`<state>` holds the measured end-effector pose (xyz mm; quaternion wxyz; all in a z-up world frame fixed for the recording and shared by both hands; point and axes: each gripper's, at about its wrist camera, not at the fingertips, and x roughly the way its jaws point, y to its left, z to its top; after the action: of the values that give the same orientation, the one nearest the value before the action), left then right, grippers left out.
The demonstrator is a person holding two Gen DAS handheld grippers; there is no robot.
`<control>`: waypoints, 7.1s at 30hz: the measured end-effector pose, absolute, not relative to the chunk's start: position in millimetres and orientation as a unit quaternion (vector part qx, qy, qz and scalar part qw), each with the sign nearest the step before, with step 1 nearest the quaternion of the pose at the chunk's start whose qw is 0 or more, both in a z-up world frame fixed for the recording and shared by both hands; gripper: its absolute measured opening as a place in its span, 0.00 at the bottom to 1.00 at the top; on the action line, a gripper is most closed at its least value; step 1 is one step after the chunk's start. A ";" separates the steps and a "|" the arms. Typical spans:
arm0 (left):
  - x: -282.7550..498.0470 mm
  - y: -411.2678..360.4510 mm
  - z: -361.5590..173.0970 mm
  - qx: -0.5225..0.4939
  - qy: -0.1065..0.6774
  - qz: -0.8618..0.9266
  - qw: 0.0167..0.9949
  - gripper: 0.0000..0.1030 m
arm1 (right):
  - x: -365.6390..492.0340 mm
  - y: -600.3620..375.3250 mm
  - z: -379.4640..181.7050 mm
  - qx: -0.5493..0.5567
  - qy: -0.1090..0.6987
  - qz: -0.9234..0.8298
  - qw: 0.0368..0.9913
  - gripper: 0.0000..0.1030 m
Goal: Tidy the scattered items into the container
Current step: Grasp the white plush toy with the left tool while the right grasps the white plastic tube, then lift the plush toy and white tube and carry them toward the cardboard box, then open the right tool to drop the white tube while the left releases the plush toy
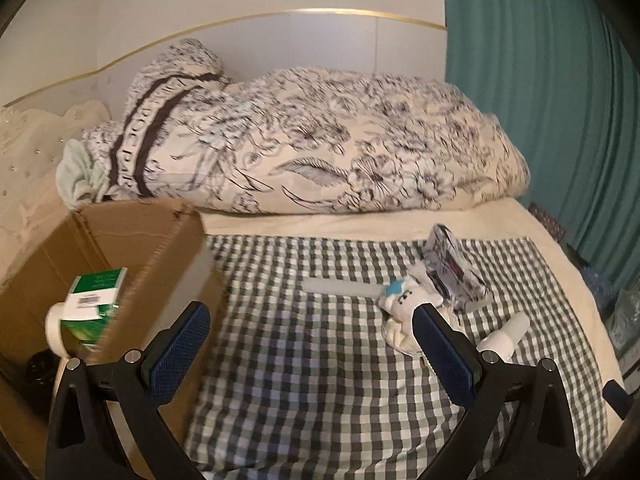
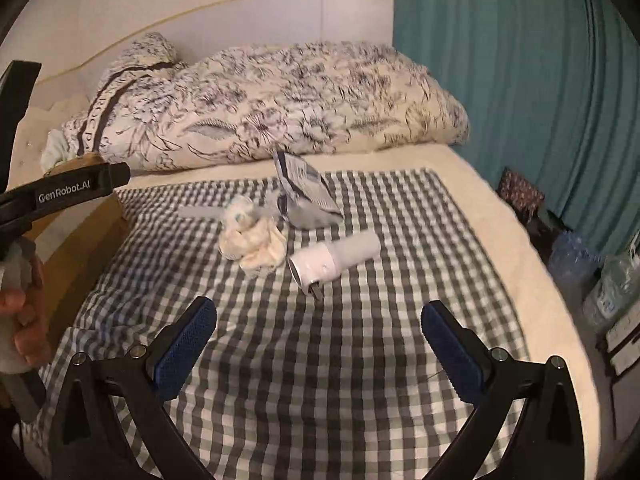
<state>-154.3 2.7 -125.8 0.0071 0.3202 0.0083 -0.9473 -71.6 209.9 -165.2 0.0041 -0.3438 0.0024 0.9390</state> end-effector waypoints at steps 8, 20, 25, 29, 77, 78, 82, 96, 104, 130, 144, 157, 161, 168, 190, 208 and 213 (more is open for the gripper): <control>-182.8 21.0 -151.9 0.350 0.001 -0.937 0.001 1.00 | -92.8 212.8 -184.1 -0.355 0.001 0.935 0.015 1.00; -229.1 55.7 -177.5 0.369 -0.032 -0.927 -0.056 1.00 | -138.5 209.6 -207.0 -0.369 0.022 0.929 0.029 1.00; -245.7 66.2 -198.1 0.390 -0.006 -0.917 -0.086 1.00 | -154.3 211.0 -211.0 -0.372 0.025 0.927 0.042 1.00; -262.6 64.3 -216.3 0.406 0.031 -0.908 -0.099 1.00 | -166.7 215.2 -214.1 -0.379 0.028 0.924 0.050 1.00; -256.4 58.9 -188.9 0.416 0.069 -0.898 -0.124 0.39 | -164.8 219.5 -224.5 -0.402 0.041 0.914 0.029 0.55; -253.9 59.4 -186.5 0.415 0.065 -0.899 -0.125 0.39 | -163.0 219.7 -222.9 -0.401 0.041 0.915 0.028 0.55; -242.6 61.5 -174.7 0.406 0.052 -0.903 -0.127 0.39 | -153.9 217.7 -213.4 -0.394 0.039 0.918 0.027 0.55; -202.0 48.5 -125.3 0.371 0.020 -0.921 -0.114 0.39 | -121.3 215.9 -161.3 -0.357 0.042 0.933 0.025 0.55; -173.0 34.7 -90.3 0.346 0.011 -0.932 -0.106 0.39 | -97.0 211.4 -128.3 -0.333 0.043 0.942 0.020 0.55; -75.0 -28.9 -14.2 0.284 0.006 -0.956 -0.074 0.39 | -20.9 170.9 -54.9 -0.275 0.009 0.961 0.011 0.55; -40.0 -72.2 -5.2 0.276 -0.016 -0.960 -0.033 0.39 | -12.0 149.6 -28.7 -0.253 0.015 0.967 -0.020 0.55; -31.5 -140.0 -9.1 0.277 -0.005 -0.961 0.024 0.39 | -11.6 79.1 -14.6 -0.242 -0.002 0.965 -0.098 0.55; -29.8 -156.0 -11.9 0.278 0.001 -0.960 0.034 0.39 | -13.5 59.6 -14.3 -0.243 -0.007 0.963 -0.114 0.55; -33.0 -180.4 -17.6 0.279 0.004 -0.959 0.057 0.39 | -16.1 25.2 -8.0 -0.241 -0.007 0.958 -0.156 0.55; -53.2 -264.9 -46.0 0.298 0.017 -0.949 0.098 0.39 | -50.4 -82.2 -17.5 -0.238 -0.044 0.942 -0.233 0.55; -107.8 -274.2 -92.9 0.355 0.029 -0.932 0.069 0.39 | -108.0 -138.2 -62.4 -0.287 -0.087 0.921 -0.250 0.55; -122.0 -275.0 -108.7 0.376 0.039 -0.924 0.064 0.39 | -123.5 -143.4 -77.6 -0.307 -0.094 0.914 -0.248 0.55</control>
<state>-122.0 -275.0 -108.7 0.0639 0.3757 0.0393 -0.9237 -123.5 -143.4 -77.6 -0.2476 -0.3074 -0.0939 0.9140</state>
